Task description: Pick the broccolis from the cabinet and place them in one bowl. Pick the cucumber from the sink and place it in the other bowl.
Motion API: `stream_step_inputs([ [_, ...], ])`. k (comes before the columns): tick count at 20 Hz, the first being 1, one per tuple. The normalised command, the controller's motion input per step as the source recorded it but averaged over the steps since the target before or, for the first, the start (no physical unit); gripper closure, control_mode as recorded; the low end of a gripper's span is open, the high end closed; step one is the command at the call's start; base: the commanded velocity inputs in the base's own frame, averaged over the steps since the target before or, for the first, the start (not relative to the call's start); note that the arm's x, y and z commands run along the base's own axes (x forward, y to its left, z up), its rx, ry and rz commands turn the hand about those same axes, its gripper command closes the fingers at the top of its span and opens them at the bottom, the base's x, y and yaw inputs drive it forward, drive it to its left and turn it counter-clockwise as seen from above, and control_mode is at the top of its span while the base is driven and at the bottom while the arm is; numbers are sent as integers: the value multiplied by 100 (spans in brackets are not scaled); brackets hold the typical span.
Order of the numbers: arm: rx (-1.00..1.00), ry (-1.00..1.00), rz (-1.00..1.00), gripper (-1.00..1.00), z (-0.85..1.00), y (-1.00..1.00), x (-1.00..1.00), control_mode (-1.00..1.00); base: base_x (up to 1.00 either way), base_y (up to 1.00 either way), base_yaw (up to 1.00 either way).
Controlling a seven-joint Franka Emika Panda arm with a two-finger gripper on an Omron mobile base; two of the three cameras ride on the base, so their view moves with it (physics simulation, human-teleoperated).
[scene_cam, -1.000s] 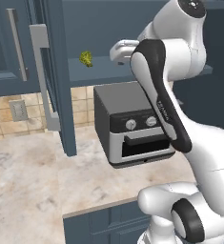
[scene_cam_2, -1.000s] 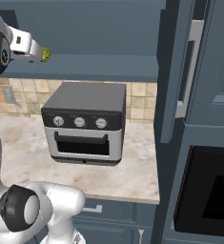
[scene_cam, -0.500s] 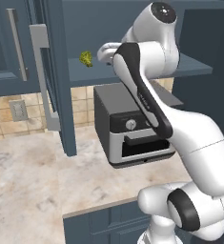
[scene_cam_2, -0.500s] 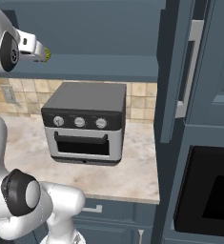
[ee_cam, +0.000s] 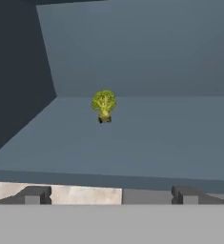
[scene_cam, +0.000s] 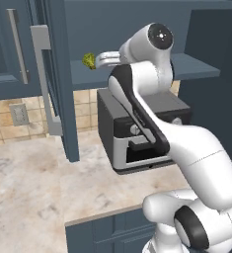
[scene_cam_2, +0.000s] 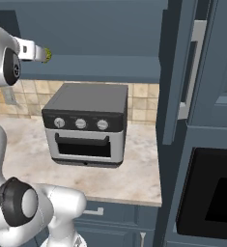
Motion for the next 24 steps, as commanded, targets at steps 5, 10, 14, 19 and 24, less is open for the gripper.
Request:
stream_step_inputs([
  [5,0,6,3,-100,15,0,6,-100,0,0,0],
  [10,1,24,6,-100,32,0,19,-100,0,0,0],
  [14,0,17,3,-100,10,0,8,-100,0,0,0],
  [19,0,-3,0,-100,-15,4,0,-100,0,0,0],
  [24,0,-7,0,-100,-31,2,17,-100,0,0,0],
])
